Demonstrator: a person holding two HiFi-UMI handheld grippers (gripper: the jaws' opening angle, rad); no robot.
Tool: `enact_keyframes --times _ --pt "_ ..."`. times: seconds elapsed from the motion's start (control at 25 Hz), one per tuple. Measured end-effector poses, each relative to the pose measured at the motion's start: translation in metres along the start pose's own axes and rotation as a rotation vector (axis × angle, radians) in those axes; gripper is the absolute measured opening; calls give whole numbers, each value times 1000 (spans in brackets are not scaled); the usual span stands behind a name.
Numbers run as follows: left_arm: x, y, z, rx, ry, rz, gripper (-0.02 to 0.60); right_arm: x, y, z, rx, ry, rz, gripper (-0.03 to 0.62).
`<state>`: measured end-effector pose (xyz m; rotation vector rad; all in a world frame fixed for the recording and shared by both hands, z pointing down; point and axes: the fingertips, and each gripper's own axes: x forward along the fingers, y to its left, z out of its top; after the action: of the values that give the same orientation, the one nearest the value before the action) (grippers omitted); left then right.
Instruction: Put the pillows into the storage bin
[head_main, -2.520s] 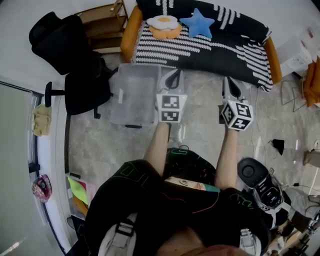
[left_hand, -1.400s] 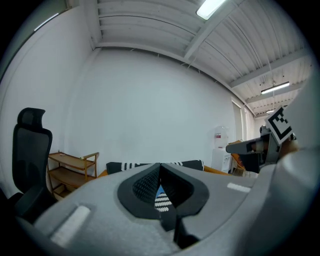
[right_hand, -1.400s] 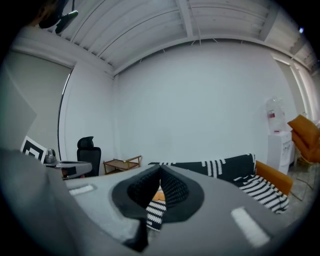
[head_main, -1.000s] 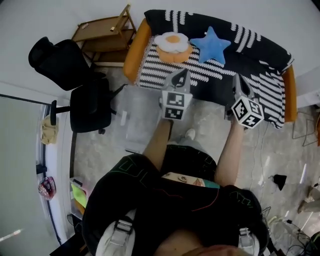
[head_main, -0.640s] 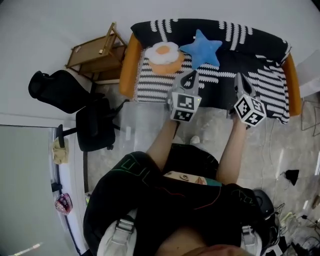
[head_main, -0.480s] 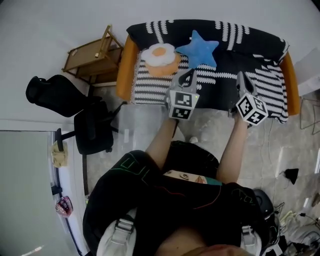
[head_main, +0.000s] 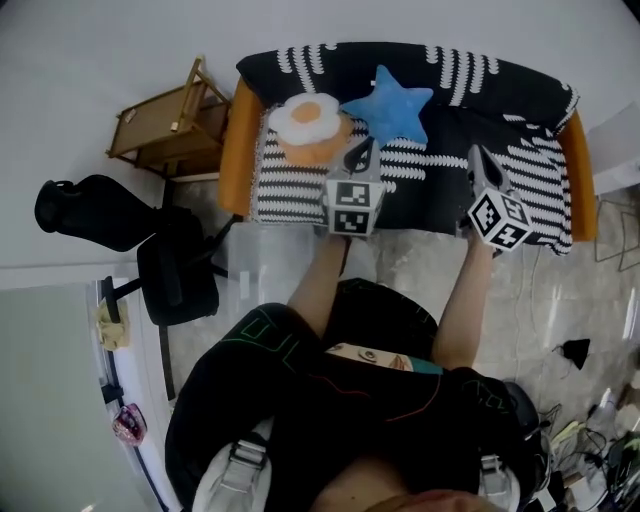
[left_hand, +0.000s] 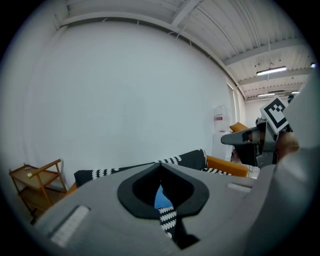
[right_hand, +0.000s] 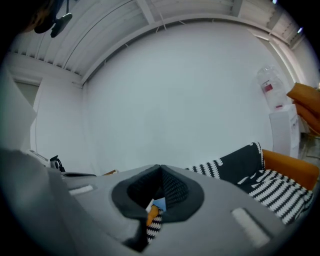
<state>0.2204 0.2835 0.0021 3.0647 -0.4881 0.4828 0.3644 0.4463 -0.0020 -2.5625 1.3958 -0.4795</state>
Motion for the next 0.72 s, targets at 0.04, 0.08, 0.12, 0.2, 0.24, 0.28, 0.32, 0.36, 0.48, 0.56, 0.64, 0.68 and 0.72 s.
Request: enact_keyframes --times 0.04,0.08,0.12,0.2,0.24,0.28,0.32,0.36,0.48,0.56,0.64,0.68,0.72 --pt "10 6 -3 -8 9 -3 11 13 0 -2 1 6 2 3" --pt "21 14 -7 -17 19 -7 11 28 0 -3 1 11 5 3" --pt "33 25 -10 -26 29 -9 11 46 1 -5 0 16 10 3" --pt "55 46 -22 -56 58 -8 11 82 5 -11 0 39 21 3" --pt "63 54 -31 -79 81 -8 11 98 6 -15 -6 61 27 3" --pt "70 61 -42 -107 107 -6 11 113 8 -20 -18 88 36 3" --pt "79 68 -54 -134 135 -2 11 128 10 -26 -36 118 47 3" --pt "89 76 -65 -159 161 3 11 144 11 -31 -55 146 60 3" --pt "127 97 -91 -203 224 7 11 187 8 -54 -86 223 72 3" --pt "150 110 -102 -215 243 -1 11 209 2 -75 -82 268 61 3" --pt "167 117 -112 -223 256 -15 11 222 -2 -96 -67 311 49 3" --pt "172 117 -119 -227 266 -25 11 226 -5 -106 -62 333 45 3" --pt "178 116 -128 -230 277 -35 11 228 -8 -116 -61 354 43 3"
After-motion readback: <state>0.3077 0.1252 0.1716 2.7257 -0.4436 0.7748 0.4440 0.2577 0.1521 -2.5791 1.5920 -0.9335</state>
